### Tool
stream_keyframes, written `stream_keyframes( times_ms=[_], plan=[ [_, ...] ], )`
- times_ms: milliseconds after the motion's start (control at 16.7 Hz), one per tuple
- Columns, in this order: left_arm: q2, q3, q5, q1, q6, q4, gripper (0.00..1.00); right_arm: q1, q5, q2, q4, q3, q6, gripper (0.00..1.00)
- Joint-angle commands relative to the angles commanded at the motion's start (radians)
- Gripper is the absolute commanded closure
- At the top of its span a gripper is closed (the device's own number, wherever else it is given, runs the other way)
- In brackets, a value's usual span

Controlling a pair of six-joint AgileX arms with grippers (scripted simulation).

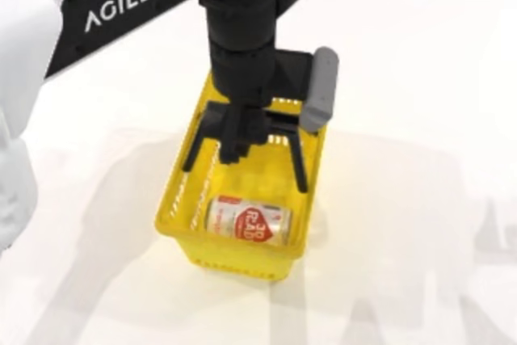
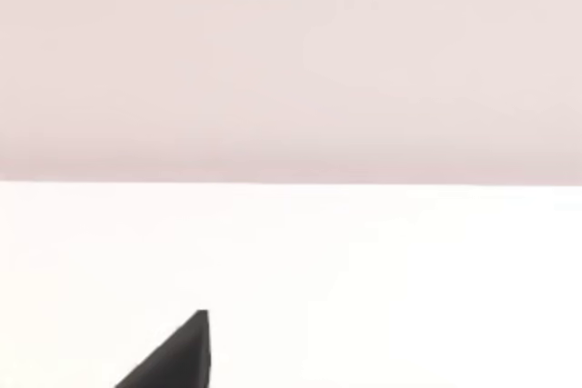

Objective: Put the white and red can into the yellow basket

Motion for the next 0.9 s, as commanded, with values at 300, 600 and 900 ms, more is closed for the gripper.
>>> stream_keyframes(
  times_ms=[300,600,900],
  plan=[
    [0.0,0.0,0.0,0.0,0.0,0.0,1.0,0.0,0.0,0.0,0.0,0.0,0.0,0.0],
    [0.001,0.0,0.0,0.0,0.001,0.0,1.0,0.0,0.0,0.0,0.0,0.0,0.0,0.0],
    [-0.003,0.106,0.002,0.032,0.025,-0.117,1.0,0.0,0.0,0.0,0.0,0.0,0.0,0.0]
  ],
)
